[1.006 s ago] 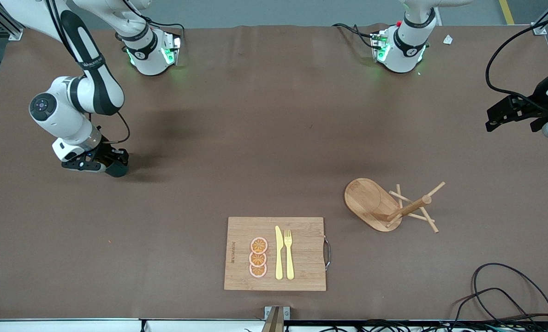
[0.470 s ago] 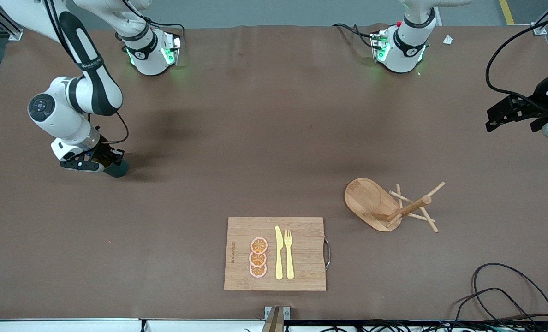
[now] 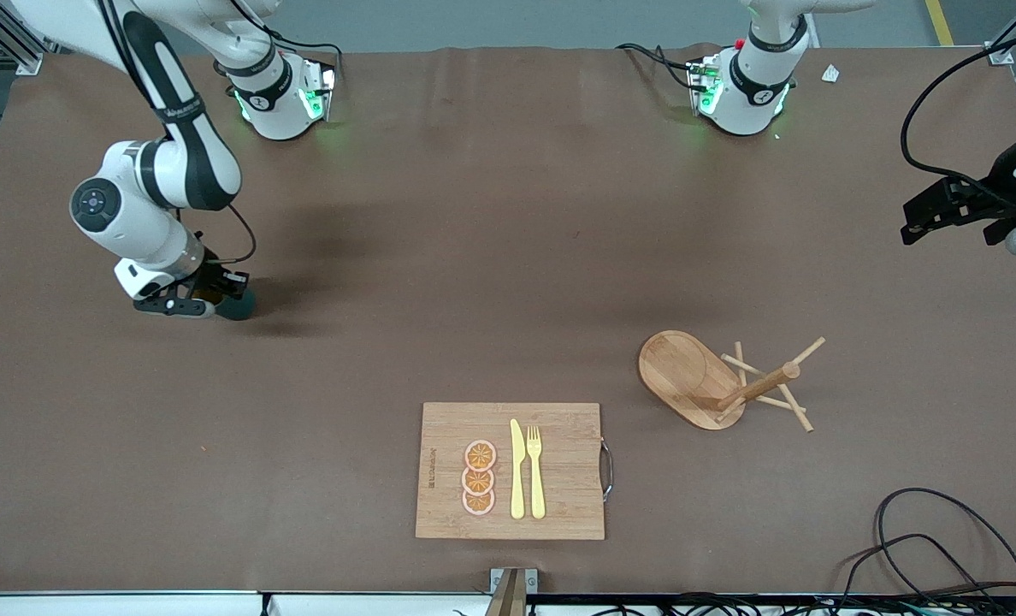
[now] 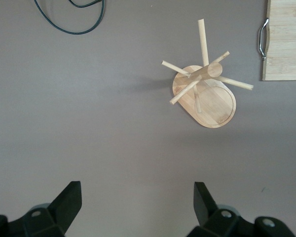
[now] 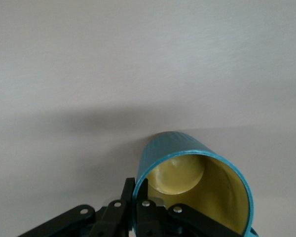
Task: Pass cup and hang on rack
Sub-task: 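Lift the teal mug and carry it toward the table middle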
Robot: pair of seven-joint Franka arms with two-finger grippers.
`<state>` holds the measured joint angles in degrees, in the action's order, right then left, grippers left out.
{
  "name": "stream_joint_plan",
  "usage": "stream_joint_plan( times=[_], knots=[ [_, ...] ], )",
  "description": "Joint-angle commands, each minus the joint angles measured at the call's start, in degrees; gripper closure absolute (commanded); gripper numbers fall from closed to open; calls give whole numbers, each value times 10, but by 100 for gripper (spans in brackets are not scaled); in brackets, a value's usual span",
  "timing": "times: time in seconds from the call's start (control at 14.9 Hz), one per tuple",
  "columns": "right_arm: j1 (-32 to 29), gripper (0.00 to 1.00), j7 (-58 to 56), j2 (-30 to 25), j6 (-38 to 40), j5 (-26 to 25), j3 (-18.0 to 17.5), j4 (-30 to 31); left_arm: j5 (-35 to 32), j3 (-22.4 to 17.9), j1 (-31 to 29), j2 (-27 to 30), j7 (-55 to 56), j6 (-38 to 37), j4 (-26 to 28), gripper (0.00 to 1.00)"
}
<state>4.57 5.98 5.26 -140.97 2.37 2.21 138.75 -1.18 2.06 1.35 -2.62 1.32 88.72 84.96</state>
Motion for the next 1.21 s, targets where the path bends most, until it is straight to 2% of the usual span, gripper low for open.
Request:
stream_joint_plan(
  times=[0.0,0.13,0.34,0.47,0.67,0.87,1.14],
  knots=[
    [51,100,60,-82,70,9,-3,-12,-3,2,-2,-9,6,-13,-17,0],
    [112,100,145,-96,100,3,-15,-27,-3,2,-3,-9,6,-13,-17,0],
    [191,100,255,-93,102,-3,-41,-60,-2,2,-4,-12,8,-13,-17,0],
    [245,100,302,-83,102,-4,-47,-97,-3,2,-5,-17,6,-12,-17,0],
    [323,100,379,-18,103,-23,-47,-169,-3,-2,-6,-27,6,-11,-18,0],
    [389,100,428,72,105,-60,-47,-266,-1,-9,-12,-37,6,-9,-21,0],
    [443,100,453,185,148,-79,-46,-388,-1,-9,-14,-46,-2,-9,-20,0]
  ],
)
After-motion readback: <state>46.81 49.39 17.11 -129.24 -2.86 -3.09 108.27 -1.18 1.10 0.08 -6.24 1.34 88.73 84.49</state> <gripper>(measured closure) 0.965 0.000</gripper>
